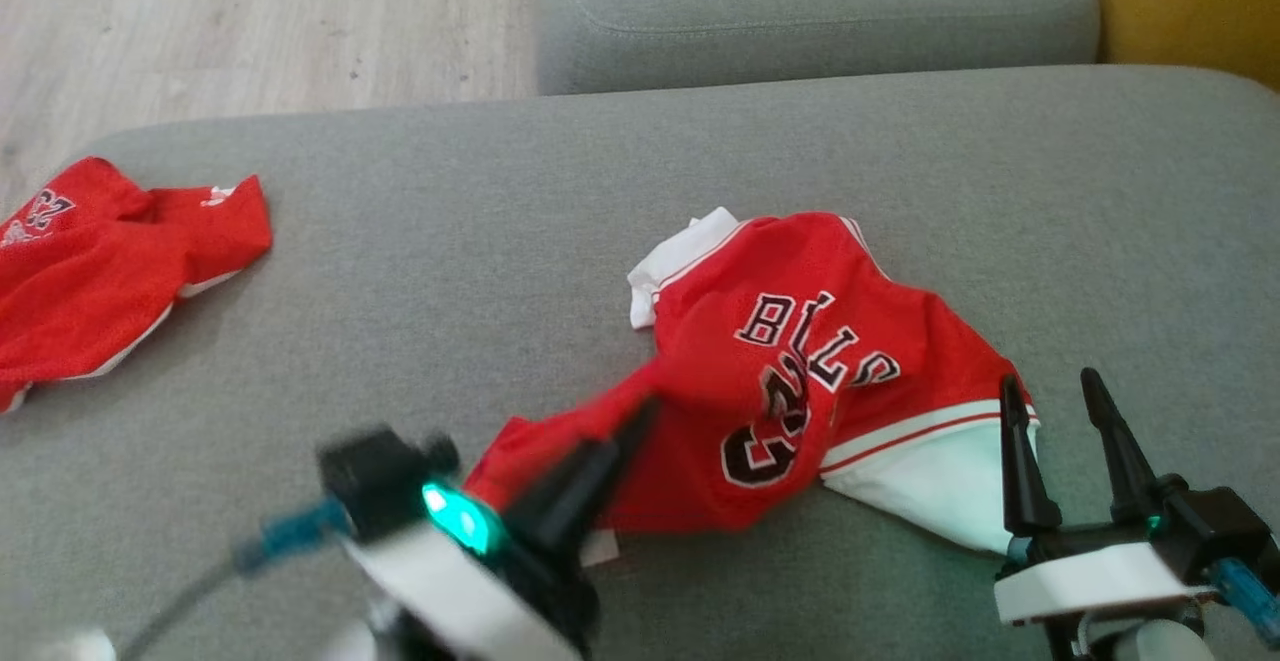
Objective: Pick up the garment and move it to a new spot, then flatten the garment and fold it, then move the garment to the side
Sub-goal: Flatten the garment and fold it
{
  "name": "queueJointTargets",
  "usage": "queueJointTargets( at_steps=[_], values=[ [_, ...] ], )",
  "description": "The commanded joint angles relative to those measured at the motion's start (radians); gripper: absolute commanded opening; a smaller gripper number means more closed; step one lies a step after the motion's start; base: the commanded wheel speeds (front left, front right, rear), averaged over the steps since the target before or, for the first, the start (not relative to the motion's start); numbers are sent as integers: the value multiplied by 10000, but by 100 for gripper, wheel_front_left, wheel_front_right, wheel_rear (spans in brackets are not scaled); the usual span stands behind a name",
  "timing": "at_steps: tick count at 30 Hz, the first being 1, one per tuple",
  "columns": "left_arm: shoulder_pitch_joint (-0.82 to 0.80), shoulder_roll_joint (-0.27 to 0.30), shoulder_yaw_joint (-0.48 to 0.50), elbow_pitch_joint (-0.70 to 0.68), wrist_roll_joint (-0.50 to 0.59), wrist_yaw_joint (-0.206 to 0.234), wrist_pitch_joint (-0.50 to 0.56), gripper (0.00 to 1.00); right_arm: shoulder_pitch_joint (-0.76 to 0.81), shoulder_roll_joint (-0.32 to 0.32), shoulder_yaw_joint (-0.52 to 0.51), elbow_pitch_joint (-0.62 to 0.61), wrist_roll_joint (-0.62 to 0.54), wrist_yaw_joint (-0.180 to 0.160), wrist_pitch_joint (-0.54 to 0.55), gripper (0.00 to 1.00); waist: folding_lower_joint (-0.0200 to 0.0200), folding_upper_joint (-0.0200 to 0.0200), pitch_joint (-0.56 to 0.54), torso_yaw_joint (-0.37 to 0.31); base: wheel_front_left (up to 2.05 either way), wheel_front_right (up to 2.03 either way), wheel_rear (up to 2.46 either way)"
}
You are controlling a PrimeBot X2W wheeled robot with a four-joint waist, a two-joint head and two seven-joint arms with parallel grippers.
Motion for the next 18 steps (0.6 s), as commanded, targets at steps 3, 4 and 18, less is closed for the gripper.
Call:
queueJointTargets(
  at_steps=[3, 4, 18],
  values=[
    [-1567, -90, 1191, 628, -315, 267, 111, 0, -338, -60, 304, -287, 93, -9, -109, 100, 1, 0, 192, -196, 0, 0, 0],
    [-1925, -72, 1358, 1035, -288, 292, 175, 0, -392, -60, 330, -292, 72, -9, -109, 100, 1, 0, 268, -268, 0, 0, 0],
    [-6639, 233, 2378, 7407, 197, -606, 395, 0, -1739, -60, 1053, -506, -132, -9, -109, 100, 1, 0, 1937, -1754, 0, 0, 0]
  ],
)
